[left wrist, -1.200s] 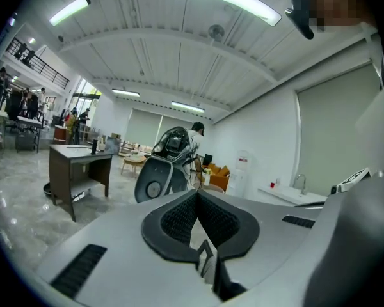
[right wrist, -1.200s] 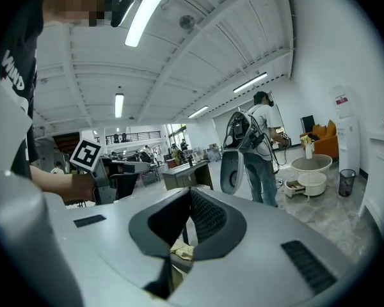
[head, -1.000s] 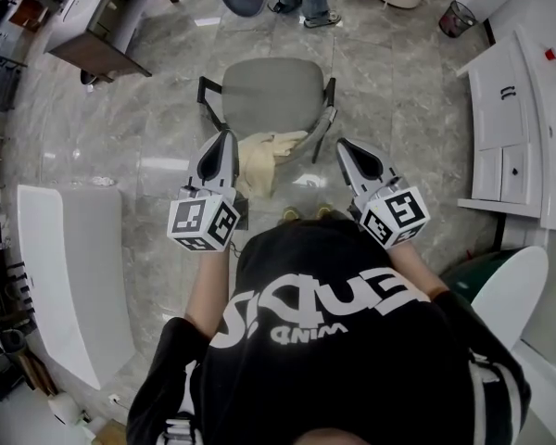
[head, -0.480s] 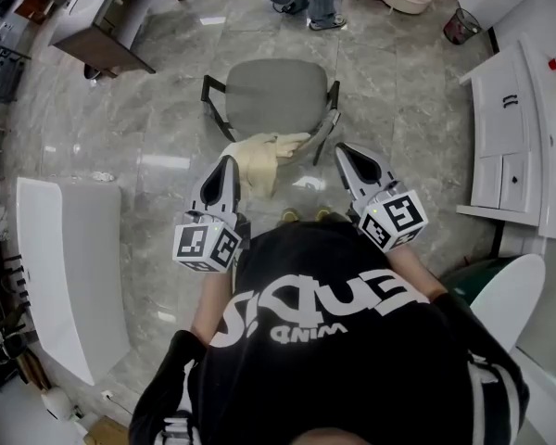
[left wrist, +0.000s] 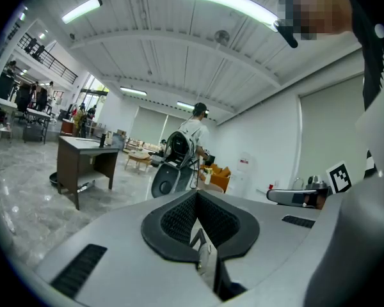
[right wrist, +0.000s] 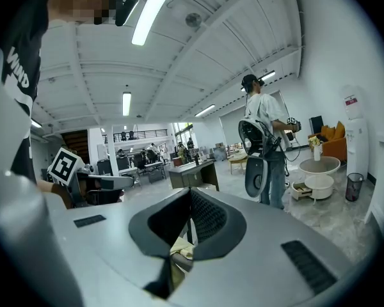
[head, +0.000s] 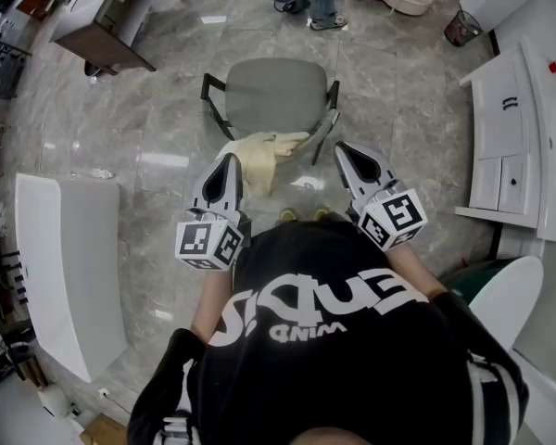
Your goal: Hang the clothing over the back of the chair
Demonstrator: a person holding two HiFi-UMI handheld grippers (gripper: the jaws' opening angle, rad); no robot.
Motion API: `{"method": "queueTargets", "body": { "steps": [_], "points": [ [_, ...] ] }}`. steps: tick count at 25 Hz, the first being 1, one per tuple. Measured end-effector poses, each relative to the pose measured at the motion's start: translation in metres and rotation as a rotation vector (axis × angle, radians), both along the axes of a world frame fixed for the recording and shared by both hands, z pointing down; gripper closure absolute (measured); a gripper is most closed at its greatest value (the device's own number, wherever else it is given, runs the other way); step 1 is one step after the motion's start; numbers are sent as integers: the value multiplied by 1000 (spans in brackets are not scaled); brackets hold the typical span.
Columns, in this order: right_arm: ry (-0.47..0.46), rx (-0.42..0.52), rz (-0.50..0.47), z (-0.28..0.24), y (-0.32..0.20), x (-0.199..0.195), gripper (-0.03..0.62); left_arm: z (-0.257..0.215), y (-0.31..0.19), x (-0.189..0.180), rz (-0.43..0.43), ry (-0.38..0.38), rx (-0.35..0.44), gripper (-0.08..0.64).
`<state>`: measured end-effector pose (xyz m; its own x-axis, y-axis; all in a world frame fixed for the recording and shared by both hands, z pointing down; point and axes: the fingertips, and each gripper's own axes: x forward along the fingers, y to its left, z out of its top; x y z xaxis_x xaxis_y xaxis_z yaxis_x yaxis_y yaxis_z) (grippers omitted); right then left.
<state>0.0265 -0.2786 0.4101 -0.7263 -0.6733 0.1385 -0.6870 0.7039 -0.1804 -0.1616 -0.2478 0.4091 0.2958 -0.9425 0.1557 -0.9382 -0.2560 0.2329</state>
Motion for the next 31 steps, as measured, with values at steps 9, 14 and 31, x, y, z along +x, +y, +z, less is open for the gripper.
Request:
{"method": "queueTargets", "body": {
  "steps": [9, 14, 31],
  "points": [
    [6, 17, -9, -2, 0, 0, 578, 2, 1, 1, -5, -2, -5, 545],
    [5, 17, -14, -2, 1, -1, 578, 2, 1, 1, -4, -5, -7, 545],
    [3, 8, -9, -1, 5, 7, 578, 3, 4, 6, -6, -7, -12, 545]
  ]
}}
